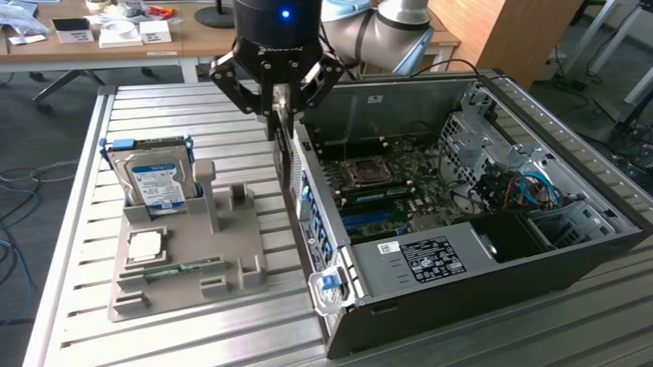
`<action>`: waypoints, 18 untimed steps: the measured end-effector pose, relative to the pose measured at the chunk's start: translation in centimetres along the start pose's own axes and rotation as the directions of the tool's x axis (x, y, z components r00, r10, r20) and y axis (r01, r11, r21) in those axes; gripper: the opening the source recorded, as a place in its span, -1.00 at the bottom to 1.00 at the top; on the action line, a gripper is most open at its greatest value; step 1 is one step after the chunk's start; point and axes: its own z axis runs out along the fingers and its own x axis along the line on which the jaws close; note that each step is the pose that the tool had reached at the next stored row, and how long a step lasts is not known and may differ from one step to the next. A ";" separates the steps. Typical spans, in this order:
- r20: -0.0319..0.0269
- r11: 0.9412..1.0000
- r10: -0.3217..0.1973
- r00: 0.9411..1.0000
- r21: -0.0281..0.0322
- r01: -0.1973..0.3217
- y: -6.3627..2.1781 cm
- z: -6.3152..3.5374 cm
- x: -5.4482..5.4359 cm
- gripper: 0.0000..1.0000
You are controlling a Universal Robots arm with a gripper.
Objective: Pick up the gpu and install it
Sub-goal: 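Pick up the gpu and move the gpu toward the slot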
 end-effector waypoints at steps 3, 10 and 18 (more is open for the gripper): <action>0.000 1.000 0.000 1.000 -0.002 0.000 0.05 0.02 -0.9 -0.47; 0.000 1.000 0.000 1.000 -0.008 0.000 0.19 0.08 -3.3 -0.47; -0.001 1.000 0.000 1.000 -0.011 0.000 0.38 0.16 -6.3 -0.47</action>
